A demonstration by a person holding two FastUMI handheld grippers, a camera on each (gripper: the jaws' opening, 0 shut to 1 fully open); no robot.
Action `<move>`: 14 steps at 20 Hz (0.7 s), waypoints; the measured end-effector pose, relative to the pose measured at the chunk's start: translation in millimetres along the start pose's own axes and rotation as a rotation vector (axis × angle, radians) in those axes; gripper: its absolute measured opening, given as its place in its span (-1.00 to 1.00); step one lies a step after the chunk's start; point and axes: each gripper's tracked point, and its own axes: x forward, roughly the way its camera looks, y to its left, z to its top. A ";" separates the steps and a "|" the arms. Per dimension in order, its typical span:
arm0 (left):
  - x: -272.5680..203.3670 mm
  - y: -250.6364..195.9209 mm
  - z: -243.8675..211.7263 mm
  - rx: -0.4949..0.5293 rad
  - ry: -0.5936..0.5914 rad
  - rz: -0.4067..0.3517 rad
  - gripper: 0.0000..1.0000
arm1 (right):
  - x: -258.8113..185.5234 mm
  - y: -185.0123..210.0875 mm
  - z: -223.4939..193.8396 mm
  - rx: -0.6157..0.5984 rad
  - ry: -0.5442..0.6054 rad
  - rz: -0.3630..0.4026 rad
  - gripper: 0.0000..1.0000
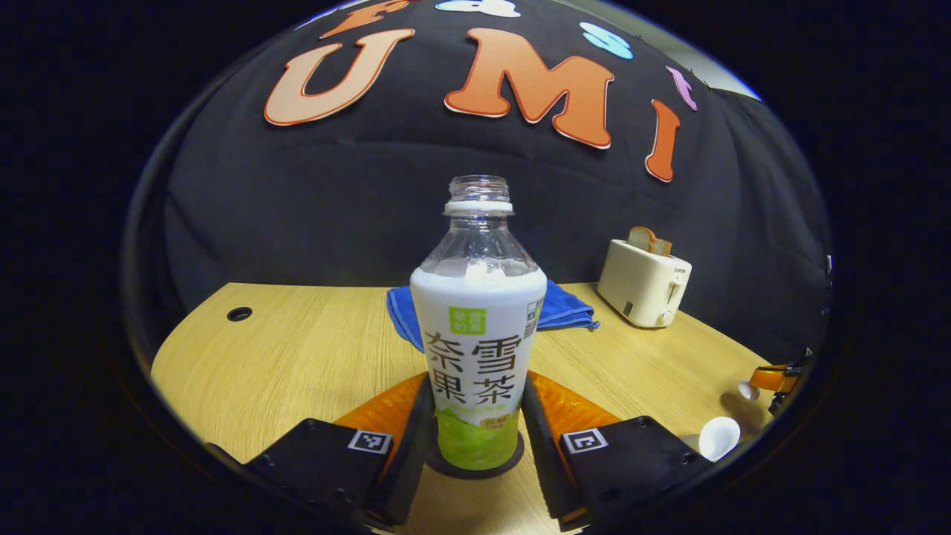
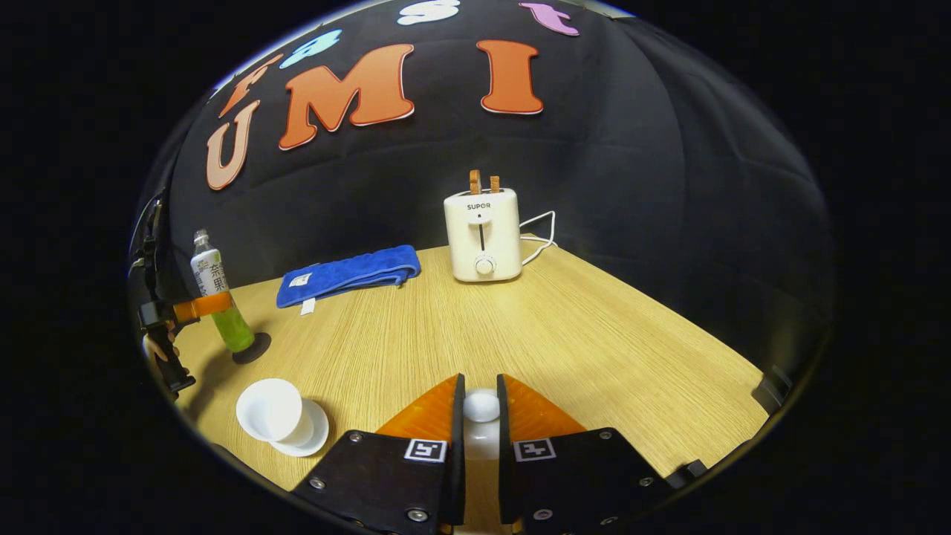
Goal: Open the teacup lid with one hand, grasp the water bottle and pour water into the teacup with the other hand; after pouring, place the water bottle on the coaster and then close the teacup lid.
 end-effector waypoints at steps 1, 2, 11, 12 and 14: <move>1.0 1.0 -1.6 0.012 0.005 0.007 0.38 | 0.7 -0.1 -0.3 -0.001 0.002 0.001 -0.64; 1.0 1.6 -0.2 0.017 0.003 0.009 0.35 | 0.9 0.2 -0.8 -0.002 0.004 0.001 -0.63; 1.5 -1.2 -4.6 0.036 0.001 0.019 0.43 | -0.5 -0.6 2.2 0.008 -0.003 -0.001 -0.63; 0.8 -1.0 -6.2 0.045 0.004 0.023 0.44 | -0.7 -0.2 2.7 0.008 -0.004 -0.001 -0.63; 0.9 -2.3 -6.0 0.059 0.006 0.032 0.42 | -1.5 -0.2 2.3 0.008 -0.004 0.000 -0.63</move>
